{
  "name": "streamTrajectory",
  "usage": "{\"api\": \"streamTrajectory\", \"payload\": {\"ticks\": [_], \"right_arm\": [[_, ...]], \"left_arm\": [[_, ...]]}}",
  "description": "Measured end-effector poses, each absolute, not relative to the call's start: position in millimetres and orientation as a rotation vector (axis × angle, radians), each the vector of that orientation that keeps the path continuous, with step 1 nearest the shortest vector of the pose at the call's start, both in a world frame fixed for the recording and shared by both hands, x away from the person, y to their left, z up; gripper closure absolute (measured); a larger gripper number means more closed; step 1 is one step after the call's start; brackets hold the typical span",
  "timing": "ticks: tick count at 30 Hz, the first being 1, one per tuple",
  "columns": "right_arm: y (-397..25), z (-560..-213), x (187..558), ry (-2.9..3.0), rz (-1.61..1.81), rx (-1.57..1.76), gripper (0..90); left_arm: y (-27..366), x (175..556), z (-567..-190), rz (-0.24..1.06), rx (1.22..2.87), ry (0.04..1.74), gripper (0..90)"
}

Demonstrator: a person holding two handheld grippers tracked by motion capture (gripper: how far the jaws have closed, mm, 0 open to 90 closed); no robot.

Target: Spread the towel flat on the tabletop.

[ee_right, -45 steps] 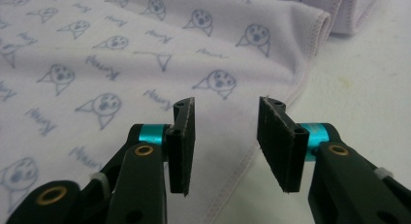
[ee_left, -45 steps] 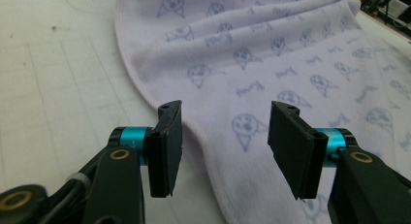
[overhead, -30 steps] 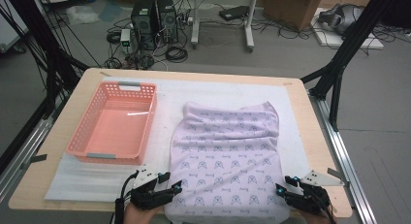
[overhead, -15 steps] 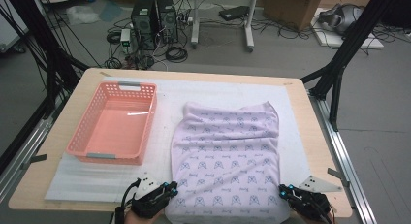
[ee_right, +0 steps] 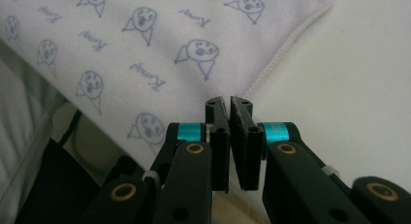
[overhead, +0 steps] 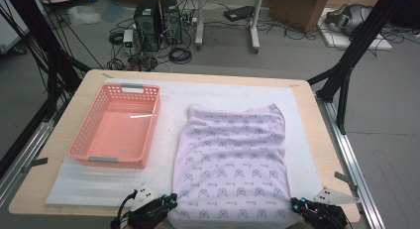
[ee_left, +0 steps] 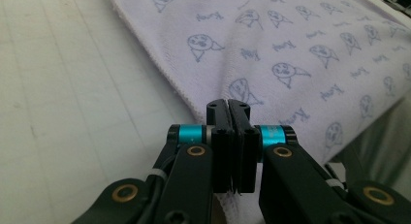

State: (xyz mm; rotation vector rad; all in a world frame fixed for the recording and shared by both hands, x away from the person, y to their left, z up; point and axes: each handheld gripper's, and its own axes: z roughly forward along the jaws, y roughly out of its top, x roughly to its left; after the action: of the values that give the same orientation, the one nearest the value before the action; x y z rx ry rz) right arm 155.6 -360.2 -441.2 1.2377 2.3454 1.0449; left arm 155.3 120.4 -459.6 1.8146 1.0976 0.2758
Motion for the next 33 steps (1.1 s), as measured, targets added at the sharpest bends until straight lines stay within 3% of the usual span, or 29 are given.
{"api": "streamTrajectory", "payload": {"ticks": [1, 2, 3, 6, 9, 11, 13, 15, 23, 25, 27, 29, 33], "right_arm": [[-360.8, -441.1, 153.8, 2.349, 1.044, 1.236, 85.6], [-361.5, -441.0, 152.7, 2.35, 1.045, 1.251, 82.3], [-362.2, -441.0, 152.2, 2.337, 1.061, 1.261, 73.7], [-365.5, -438.4, 154.5, 2.261, 1.128, 1.288, 59.6], [-363.4, -440.1, 164.1, 2.199, 1.1, 1.29, 58.1], [-360.8, -445.7, 172.3, 2.198, 1.094, 1.311, 60.3], [-358.2, -450.2, 176.2, 2.215, 1.072, 1.29, 69.1], [-360.7, -449.5, 176.4, 2.247, 1.101, 1.3, 85.7], [-371.5, -444.5, 151.7, 2.336, 1.091, 1.285, 88.1], [-371.4, -444.1, 145.6, 2.355, 1.084, 1.276, 86.8], [-371.9, -444.5, 143.4, 2.334, 1.086, 1.264, 72.2], [-374.1, -442.0, 146.5, 2.282, 1.145, 1.286, 63.6], [-369.2, -440.5, 159.9, 2.205, 1.151, 1.312, 61.9]], "left_arm": [[120.2, 154.5, -459.0, 0.285, 1.81, 1.095, 83.5], [120.6, 154.9, -458.2, 0.292, 1.794, 1.099, 72.5], [121.3, 156.4, -457.2, 0.292, 1.773, 1.099, 62.9], [122.2, 163.2, -457.2, 0.304, 1.737, 1.117, 51.5], [115.3, 171.3, -463.1, 0.297, 1.777, 1.119, 51.4], [111.6, 170.7, -464.4, 0.338, 1.788, 1.103, 58.8], [109.6, 167.9, -465.3, 0.404, 1.813, 1.093, 74.6], [109.9, 166.5, -464.8, 0.394, 1.813, 1.101, 85.3], [123.0, 145.9, -459.2, 0.312, 1.832, 1.123, 86.3], [122.0, 140.7, -461.1, 0.295, 1.831, 1.111, 84.2], [120.7, 141.5, -461.1, 0.293, 1.804, 1.102, 69.2], [120.0, 145.7, -459.9, 0.317, 1.758, 1.113, 54.1], [119.7, 159.7, -461.0, 0.336, 1.725, 1.154, 49.3]]}}
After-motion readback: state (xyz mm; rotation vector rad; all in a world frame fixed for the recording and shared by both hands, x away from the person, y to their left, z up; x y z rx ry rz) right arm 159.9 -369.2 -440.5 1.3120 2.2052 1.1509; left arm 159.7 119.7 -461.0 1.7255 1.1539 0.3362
